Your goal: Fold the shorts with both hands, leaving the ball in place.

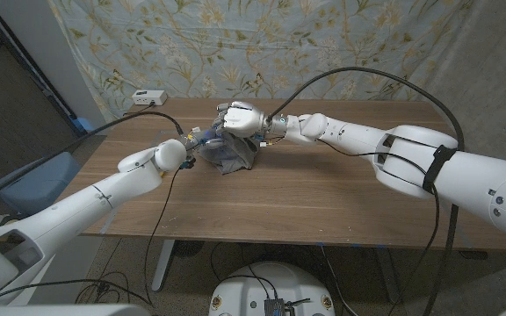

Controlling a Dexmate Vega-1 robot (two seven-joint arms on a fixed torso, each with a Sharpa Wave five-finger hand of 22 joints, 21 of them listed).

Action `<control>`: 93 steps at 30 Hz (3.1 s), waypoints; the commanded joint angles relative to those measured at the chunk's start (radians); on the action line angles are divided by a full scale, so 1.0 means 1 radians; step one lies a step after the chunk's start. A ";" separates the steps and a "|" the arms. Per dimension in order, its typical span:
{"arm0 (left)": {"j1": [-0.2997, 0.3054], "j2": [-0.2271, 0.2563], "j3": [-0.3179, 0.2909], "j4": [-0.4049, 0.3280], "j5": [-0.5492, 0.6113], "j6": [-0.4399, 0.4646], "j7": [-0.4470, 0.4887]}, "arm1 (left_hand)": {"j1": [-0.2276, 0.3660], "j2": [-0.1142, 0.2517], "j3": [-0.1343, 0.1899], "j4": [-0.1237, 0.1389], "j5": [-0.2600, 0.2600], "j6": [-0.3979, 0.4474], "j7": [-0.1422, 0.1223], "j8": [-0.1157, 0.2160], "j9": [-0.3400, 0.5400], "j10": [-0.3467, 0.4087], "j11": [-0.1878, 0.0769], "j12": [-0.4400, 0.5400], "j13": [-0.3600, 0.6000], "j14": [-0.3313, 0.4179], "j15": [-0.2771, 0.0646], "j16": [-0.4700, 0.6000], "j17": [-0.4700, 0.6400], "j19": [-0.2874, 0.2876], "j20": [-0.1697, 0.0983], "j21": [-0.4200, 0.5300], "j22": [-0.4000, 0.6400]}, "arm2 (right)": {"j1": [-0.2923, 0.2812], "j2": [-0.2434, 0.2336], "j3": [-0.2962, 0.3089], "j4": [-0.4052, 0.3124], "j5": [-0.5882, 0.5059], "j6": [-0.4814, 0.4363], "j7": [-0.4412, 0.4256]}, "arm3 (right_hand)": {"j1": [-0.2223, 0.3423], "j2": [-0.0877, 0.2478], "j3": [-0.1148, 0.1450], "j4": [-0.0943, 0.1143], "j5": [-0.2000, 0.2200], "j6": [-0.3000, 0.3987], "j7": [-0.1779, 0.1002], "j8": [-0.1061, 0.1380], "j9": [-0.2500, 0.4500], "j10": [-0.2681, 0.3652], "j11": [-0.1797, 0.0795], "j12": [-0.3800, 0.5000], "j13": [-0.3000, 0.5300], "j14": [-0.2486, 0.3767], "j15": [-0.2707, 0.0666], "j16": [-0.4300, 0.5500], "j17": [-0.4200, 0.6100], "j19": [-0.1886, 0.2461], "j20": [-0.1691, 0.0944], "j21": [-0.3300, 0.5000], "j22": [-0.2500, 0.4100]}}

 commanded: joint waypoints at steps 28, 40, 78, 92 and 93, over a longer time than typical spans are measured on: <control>0.477 0.132 -0.337 -0.593 0.145 0.556 0.602 | 0.161 0.102 0.283 -0.106 0.041 0.646 0.154 0.334 0.174 0.627 0.009 0.249 0.145 0.618 -0.042 0.233 0.119 0.371 -0.059 0.207 0.034 | 0.046 0.196 -0.294 0.250 0.320 -0.074 0.096 | 0.025 -0.005 -0.010 0.001 0.006 -0.003 0.000 -0.013 0.006 0.006 0.004 -0.019 0.007 0.027 -0.117 -0.014 0.009 -0.027 -0.151 0.057 -0.001; 0.615 0.044 -0.511 -0.471 0.100 0.071 0.779 | 0.142 0.083 0.269 -0.092 0.028 0.631 0.148 0.355 0.203 0.611 0.000 0.255 0.177 0.608 -0.045 0.235 0.135 0.359 -0.058 0.221 0.034 | 0.039 0.203 -0.349 0.246 0.410 -0.089 0.092 | -0.165 -0.063 -0.141 0.078 0.049 -0.439 -0.090 -0.137 -0.004 -0.301 0.000 -0.106 -0.019 -0.084 -0.112 -0.184 -0.132 -0.104 -0.087 0.143 -0.122; 0.488 -0.032 -0.448 -0.350 0.101 -0.087 0.584 | 0.080 0.070 0.274 -0.069 0.000 0.506 0.120 0.301 0.161 0.460 0.006 0.197 0.227 0.462 -0.038 0.139 0.093 0.229 -0.040 0.209 0.019 | -0.089 -0.297 -0.043 -0.484 0.473 -0.388 0.544 | -0.607 -0.216 -0.282 0.239 0.221 -0.740 -0.045 -0.126 -0.010 -0.518 0.010 -0.096 -0.037 -0.311 -0.089 -0.293 -0.140 -0.080 0.003 -0.101 -0.123; 0.496 -0.042 -0.448 -0.361 0.103 -0.070 0.575 | 0.072 0.068 0.275 -0.069 -0.002 0.500 0.118 0.293 0.150 0.454 0.010 0.185 0.221 0.453 -0.036 0.133 0.090 0.216 -0.038 0.207 0.017 | -0.150 -0.233 0.038 -0.448 0.454 -0.319 0.527 | -0.645 -0.169 -0.286 0.267 0.241 -0.691 -0.044 -0.103 -0.012 -0.494 0.013 -0.080 -0.037 -0.320 -0.104 -0.279 -0.126 -0.077 0.009 -0.120 -0.121; 0.498 -0.041 -0.449 -0.361 0.102 -0.071 0.574 | 0.071 0.068 0.275 -0.069 -0.002 0.499 0.118 0.292 0.149 0.453 0.011 0.185 0.220 0.453 -0.037 0.134 0.090 0.216 -0.038 0.207 0.017 | -0.154 -0.225 0.040 -0.439 0.456 -0.318 0.520 | -0.639 -0.164 -0.282 0.265 0.244 -0.679 -0.047 -0.100 -0.012 -0.485 0.012 -0.077 -0.037 -0.313 -0.103 -0.276 -0.126 -0.075 0.010 -0.122 -0.121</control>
